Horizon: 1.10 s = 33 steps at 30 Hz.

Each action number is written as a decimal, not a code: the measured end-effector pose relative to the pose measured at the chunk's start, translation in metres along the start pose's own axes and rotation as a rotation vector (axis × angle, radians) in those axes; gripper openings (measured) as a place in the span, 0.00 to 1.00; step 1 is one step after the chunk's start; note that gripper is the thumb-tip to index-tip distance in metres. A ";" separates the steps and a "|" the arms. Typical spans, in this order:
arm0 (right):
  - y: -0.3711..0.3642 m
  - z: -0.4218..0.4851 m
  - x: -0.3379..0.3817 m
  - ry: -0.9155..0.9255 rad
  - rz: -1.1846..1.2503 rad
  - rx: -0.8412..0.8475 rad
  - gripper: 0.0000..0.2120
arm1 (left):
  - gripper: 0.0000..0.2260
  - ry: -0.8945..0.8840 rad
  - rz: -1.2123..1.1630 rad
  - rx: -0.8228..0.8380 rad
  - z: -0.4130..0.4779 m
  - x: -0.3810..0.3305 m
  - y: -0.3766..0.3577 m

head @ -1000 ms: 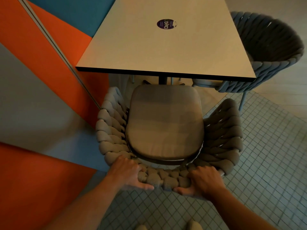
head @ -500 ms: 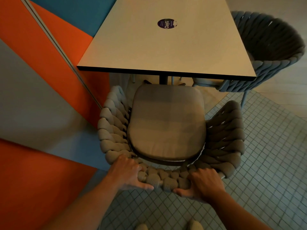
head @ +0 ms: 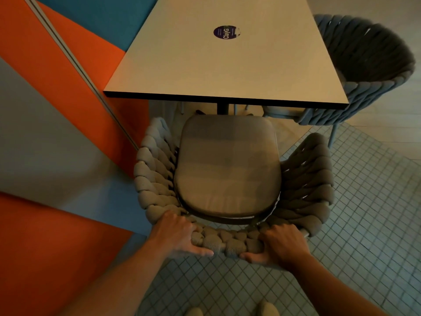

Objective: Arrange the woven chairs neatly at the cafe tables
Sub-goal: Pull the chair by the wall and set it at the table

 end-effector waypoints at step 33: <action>-0.007 -0.001 0.000 -0.021 -0.016 -0.057 0.48 | 0.44 0.064 0.001 0.018 -0.011 0.000 0.014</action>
Point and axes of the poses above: each hand's wrist, its own z-axis towards the middle knuckle, its own y-axis out of the back of the hand, x = y × z, the point moved 1 cm from there along z, towards the middle knuckle, and after that the axes turned 14 degrees about z, right-handed, at the moved point
